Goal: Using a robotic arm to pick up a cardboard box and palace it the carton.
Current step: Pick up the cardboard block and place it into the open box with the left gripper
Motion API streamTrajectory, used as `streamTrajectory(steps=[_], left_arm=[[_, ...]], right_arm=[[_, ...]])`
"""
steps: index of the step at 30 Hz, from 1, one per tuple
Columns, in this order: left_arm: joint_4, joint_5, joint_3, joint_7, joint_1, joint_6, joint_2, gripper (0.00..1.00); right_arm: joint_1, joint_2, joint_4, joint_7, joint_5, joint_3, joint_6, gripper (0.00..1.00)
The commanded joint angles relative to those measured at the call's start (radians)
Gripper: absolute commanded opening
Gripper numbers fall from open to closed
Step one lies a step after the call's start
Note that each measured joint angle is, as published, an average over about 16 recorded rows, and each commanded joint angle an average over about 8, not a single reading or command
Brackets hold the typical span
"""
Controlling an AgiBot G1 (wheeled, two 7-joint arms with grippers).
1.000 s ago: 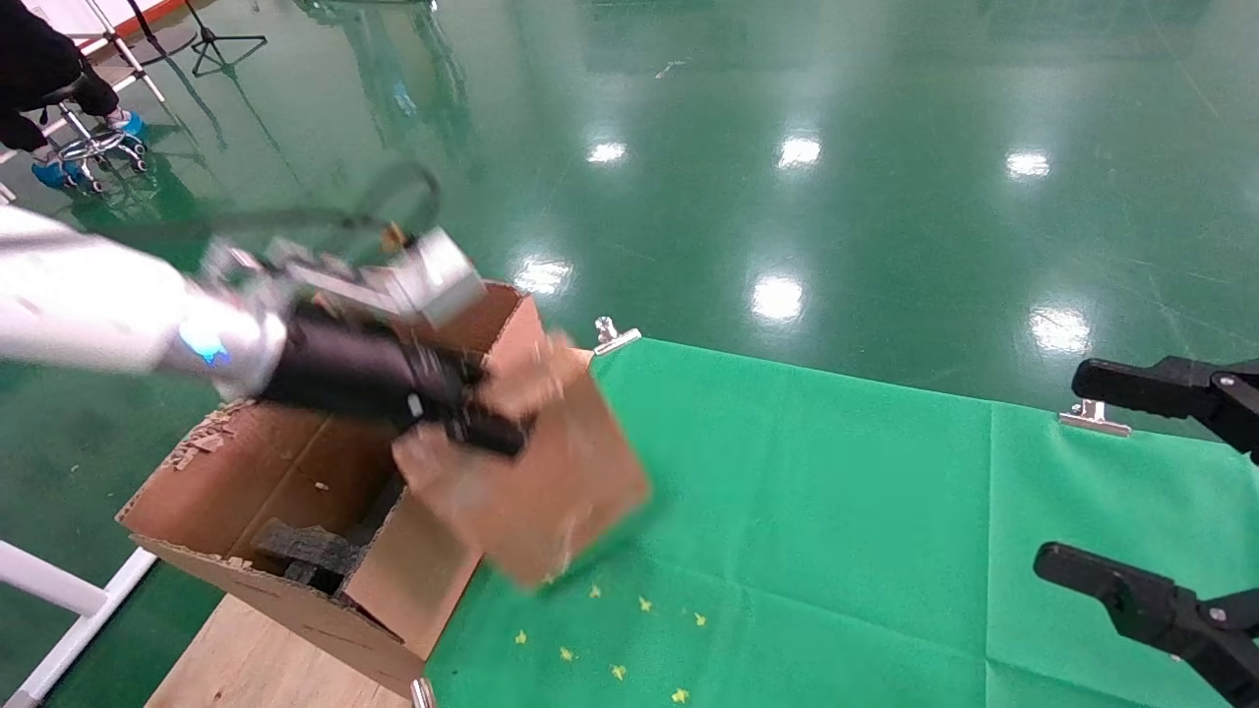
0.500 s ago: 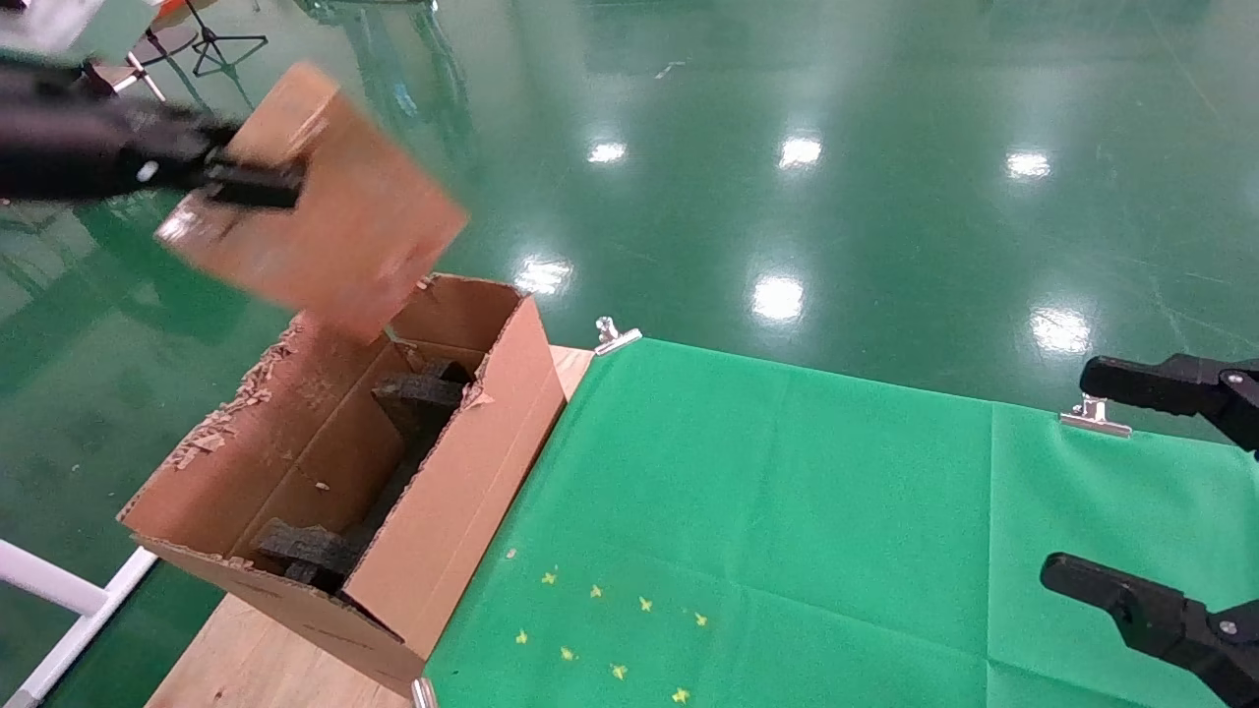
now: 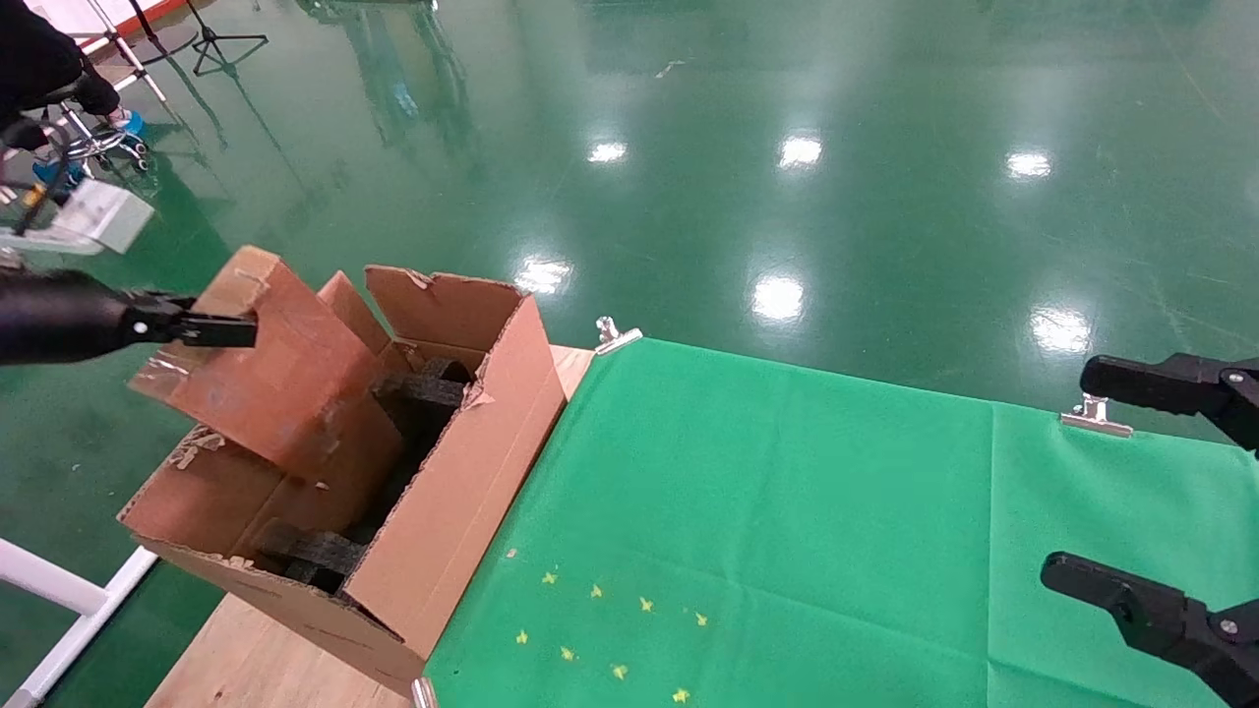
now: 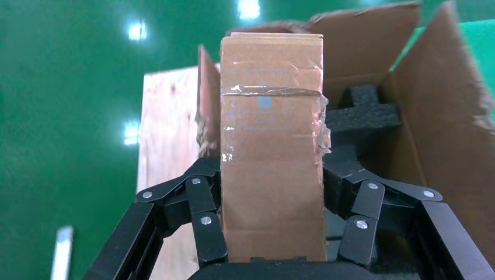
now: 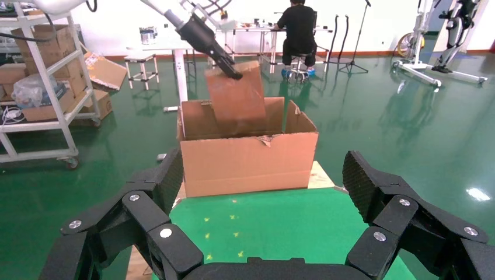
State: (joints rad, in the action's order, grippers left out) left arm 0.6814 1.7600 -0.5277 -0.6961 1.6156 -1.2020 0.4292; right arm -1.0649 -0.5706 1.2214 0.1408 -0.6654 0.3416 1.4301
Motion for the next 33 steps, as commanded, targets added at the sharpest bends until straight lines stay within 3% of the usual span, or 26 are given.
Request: streamTrajectory(steps=[1,13,28,33], left_arm=[[-0.047,0.011,-0.005,0.000,-0.011,0.027,0.016,0.00],[-0.167,0.153,-0.073,-0.055,-0.046,0.170,0.128,0.00],[-0.405,0.190,-0.104,0.037,-0.098,0.304,0.278,0.01],[-0.464,0.185,-0.102,0.055,-0.094,0.320,0.298,0.61]], right_arm=[[0.000,0.000,0.000,0.000,0.000,0.000,0.000,1.00],[0.000,0.000,0.000,0.000,0.000,0.000,0.000,1.00],[0.000,0.000,0.000,0.000,0.000,0.000,0.000,1.00],[0.000,0.000,0.000,0.000,0.000,0.000,0.000,1.00]])
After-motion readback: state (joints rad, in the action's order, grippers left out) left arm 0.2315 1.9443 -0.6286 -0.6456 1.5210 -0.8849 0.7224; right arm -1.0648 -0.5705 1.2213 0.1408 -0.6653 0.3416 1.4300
